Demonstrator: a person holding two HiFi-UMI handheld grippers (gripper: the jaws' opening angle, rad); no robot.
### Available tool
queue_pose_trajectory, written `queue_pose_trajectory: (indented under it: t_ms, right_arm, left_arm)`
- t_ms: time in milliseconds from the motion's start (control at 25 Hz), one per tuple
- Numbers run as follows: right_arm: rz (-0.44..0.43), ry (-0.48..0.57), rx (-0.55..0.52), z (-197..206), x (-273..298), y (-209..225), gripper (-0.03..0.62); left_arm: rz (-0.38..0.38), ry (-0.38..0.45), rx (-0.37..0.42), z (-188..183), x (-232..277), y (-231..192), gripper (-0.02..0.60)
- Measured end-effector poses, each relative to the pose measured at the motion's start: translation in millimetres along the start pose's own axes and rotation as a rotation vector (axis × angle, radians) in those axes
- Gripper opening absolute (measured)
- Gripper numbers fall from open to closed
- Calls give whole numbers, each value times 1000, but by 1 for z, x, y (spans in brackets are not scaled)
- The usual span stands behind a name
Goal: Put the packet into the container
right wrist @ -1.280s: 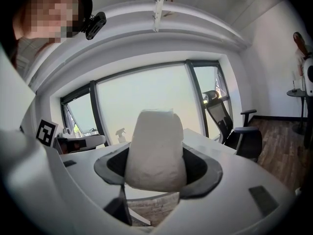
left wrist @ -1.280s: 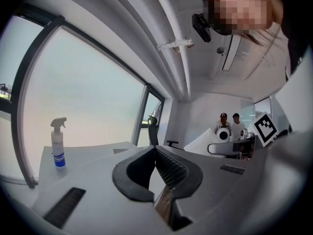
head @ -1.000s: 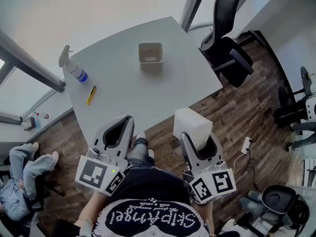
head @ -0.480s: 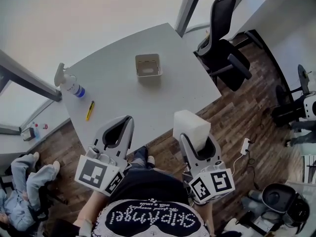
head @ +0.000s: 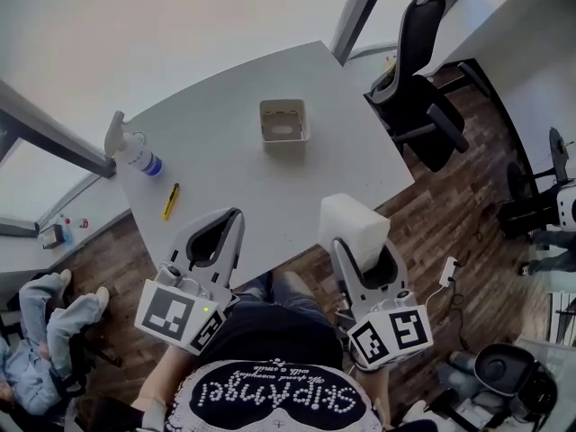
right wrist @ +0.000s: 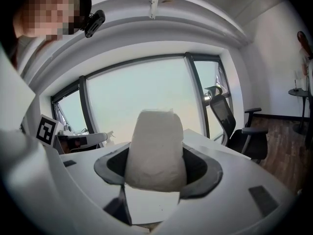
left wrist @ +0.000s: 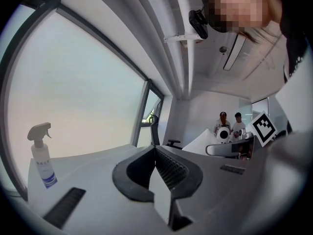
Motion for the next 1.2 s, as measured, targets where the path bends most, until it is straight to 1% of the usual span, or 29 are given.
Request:
queue_pose_trajectory:
  t_ms: [280,600,880,1040,1200]
  right_arm:
    - [-17,-6,-2,-2,8,-2,276]
    - [-29,-28,-5,-7,16,7,276]
    - [-73,-50,-13,-16,29,29,276]
    - [-101,-62,-26,-27,36,48,276]
    - [-143,-79,-44,-37,43,69,276]
  left_arm:
    - [-18,-4,-3,0,0,-7,8]
    - [-38,-4,-19,0,8,-7,8]
    - [-65,-8,-25,-1,29,2,8]
    - [-87,14,-26,-8,46,12,8]
    - [-128,35,-30,-12,60,23,8]
Point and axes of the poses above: the fingertips, and each gripper's own axes: x forward along the fingers, y to its right, z out of its underside, the point moved 10 cm from there along -x, backward along the fingers, and after that the axes turned 11 degrees about -z, right-handed, at the moved point
